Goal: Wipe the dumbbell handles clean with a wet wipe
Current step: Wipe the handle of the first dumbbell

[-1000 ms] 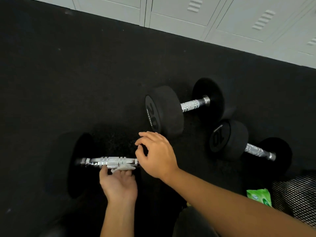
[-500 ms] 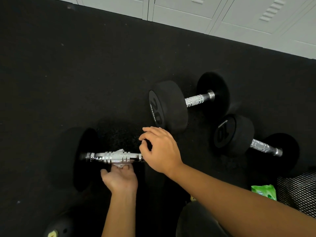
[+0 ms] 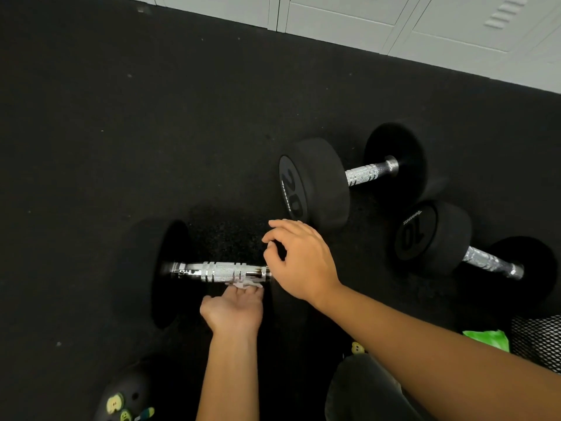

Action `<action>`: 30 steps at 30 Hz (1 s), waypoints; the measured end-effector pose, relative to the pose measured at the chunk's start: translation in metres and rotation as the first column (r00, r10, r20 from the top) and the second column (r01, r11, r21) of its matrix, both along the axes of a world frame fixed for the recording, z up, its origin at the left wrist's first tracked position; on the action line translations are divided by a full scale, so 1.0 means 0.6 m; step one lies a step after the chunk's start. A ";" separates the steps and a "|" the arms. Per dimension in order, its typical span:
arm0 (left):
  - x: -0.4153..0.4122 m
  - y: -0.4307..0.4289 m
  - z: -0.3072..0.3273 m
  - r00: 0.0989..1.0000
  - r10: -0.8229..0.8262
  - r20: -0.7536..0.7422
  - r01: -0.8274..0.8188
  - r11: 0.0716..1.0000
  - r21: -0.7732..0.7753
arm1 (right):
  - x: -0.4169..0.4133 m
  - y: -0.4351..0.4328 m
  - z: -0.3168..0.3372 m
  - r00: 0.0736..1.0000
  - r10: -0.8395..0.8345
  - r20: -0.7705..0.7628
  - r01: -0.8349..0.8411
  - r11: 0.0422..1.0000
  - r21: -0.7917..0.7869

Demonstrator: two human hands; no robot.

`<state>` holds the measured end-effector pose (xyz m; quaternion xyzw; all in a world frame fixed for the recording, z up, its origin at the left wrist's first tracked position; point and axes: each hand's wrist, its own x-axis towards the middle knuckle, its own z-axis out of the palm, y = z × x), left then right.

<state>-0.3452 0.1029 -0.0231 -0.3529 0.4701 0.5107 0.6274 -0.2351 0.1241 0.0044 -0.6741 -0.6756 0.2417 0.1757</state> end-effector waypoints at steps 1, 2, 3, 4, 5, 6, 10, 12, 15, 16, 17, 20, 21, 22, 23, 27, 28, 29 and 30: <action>-0.002 0.001 -0.004 0.999 0.029 0.016 -0.030 1.000 0.005 | 0.000 0.000 0.001 1.000 0.000 -0.001 0.000 1.000 -0.002; -0.003 0.002 -0.009 0.998 0.051 0.021 -0.051 0.999 0.011 | 0.000 0.000 0.001 1.000 0.003 0.000 -0.003 1.000 -0.005; -0.003 0.004 -0.017 0.998 0.061 0.019 -0.062 0.998 0.021 | 0.000 -0.001 0.000 1.000 0.005 0.003 -0.005 1.000 -0.003; -0.001 0.006 -0.021 0.998 0.062 0.018 -0.063 0.997 0.037 | 0.000 -0.001 -0.001 1.000 0.007 0.005 -0.007 1.000 0.000; 0.001 0.007 -0.026 0.998 0.063 0.028 -0.064 0.996 0.057 | 0.000 -0.002 -0.001 1.000 0.007 0.005 -0.007 1.000 0.001; 0.003 0.009 -0.029 0.997 0.061 0.040 -0.064 0.995 0.080 | 0.000 -0.002 -0.001 1.000 0.007 0.007 -0.007 1.000 0.000; 0.009 0.011 -0.024 0.998 -0.020 0.062 0.011 0.990 0.144 | -0.001 -0.005 -0.001 1.000 0.016 0.021 -0.017 1.000 0.011; 0.011 0.007 -0.027 0.997 -0.073 0.015 0.070 0.988 0.141 | -0.001 -0.005 -0.001 1.000 0.019 0.021 -0.019 1.000 0.001; 0.014 -0.005 -0.037 0.985 -0.161 -0.063 0.168 0.977 0.134 | -0.001 -0.005 -0.002 1.000 0.013 0.016 -0.013 1.000 0.003; 0.015 -0.010 -0.035 0.975 -0.208 -0.082 0.217 0.968 0.123 | 0.000 -0.005 -0.003 1.000 0.013 0.018 -0.013 1.000 0.004; 0.015 -0.015 -0.033 0.961 -0.256 -0.104 0.267 0.957 0.111 | 0.000 -0.006 -0.003 1.000 0.015 0.020 -0.015 1.000 0.004; 0.024 -0.030 -0.016 0.909 -0.379 -0.173 0.392 0.919 0.047 | -0.001 -0.006 -0.003 1.000 0.014 0.015 -0.014 1.000 0.000; 0.028 -0.035 -0.013 0.889 -0.407 -0.211 0.421 0.907 0.027 | -0.001 -0.006 -0.003 1.000 0.014 0.012 -0.014 1.000 0.000; 0.032 -0.039 -0.010 0.873 -0.420 -0.248 0.436 0.900 0.012 | -0.001 -0.005 -0.002 1.000 0.013 0.010 -0.013 1.000 0.000; 0.035 -0.041 -0.009 0.863 -0.428 -0.269 0.444 0.896 -0.002 | -0.001 -0.004 -0.002 1.000 0.013 0.008 -0.013 1.000 -0.001; 0.028 -0.023 -0.014 0.912 -0.385 -0.142 0.391 0.920 0.014 | 0.000 -0.002 0.000 1.000 0.012 0.006 -0.012 1.000 -0.016; 0.026 -0.018 -0.014 0.937 -0.340 -0.081 0.344 0.938 0.032 | -0.001 -0.002 0.000 1.000 0.011 0.004 -0.011 1.000 -0.018; 0.024 -0.014 -0.018 0.955 -0.293 -0.047 0.295 0.954 0.057 | -0.001 -0.002 0.000 1.000 0.010 0.002 -0.010 1.000 -0.019; 0.024 -0.012 -0.020 0.963 -0.264 -0.055 0.268 0.960 0.076 | -0.001 -0.003 0.000 1.000 0.010 0.002 -0.010 1.000 -0.018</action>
